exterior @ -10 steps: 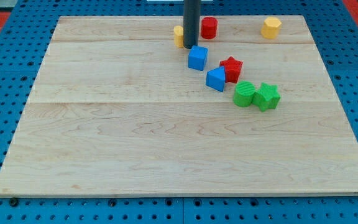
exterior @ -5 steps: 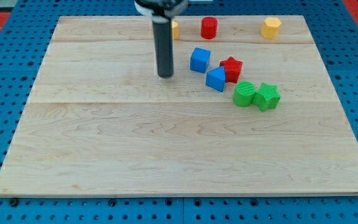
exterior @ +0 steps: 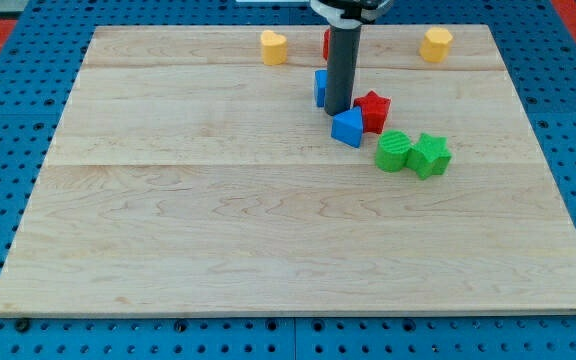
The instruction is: Move the blue cube diagonally to the bottom left of the yellow hexagon
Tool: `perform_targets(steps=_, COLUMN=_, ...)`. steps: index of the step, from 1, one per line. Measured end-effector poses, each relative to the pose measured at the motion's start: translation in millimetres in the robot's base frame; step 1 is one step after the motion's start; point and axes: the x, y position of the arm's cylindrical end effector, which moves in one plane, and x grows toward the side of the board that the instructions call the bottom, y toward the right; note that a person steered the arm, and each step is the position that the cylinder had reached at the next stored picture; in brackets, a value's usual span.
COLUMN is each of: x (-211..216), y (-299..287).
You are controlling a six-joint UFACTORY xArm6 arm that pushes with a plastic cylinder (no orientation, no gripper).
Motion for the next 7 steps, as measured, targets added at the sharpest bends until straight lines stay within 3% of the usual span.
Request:
perform_targets(steps=2, x=-12.1, y=17.3)
perform_targets(steps=4, x=-7.5, y=-44.0)
perform_targets(steps=7, x=-45.2, y=-16.4)
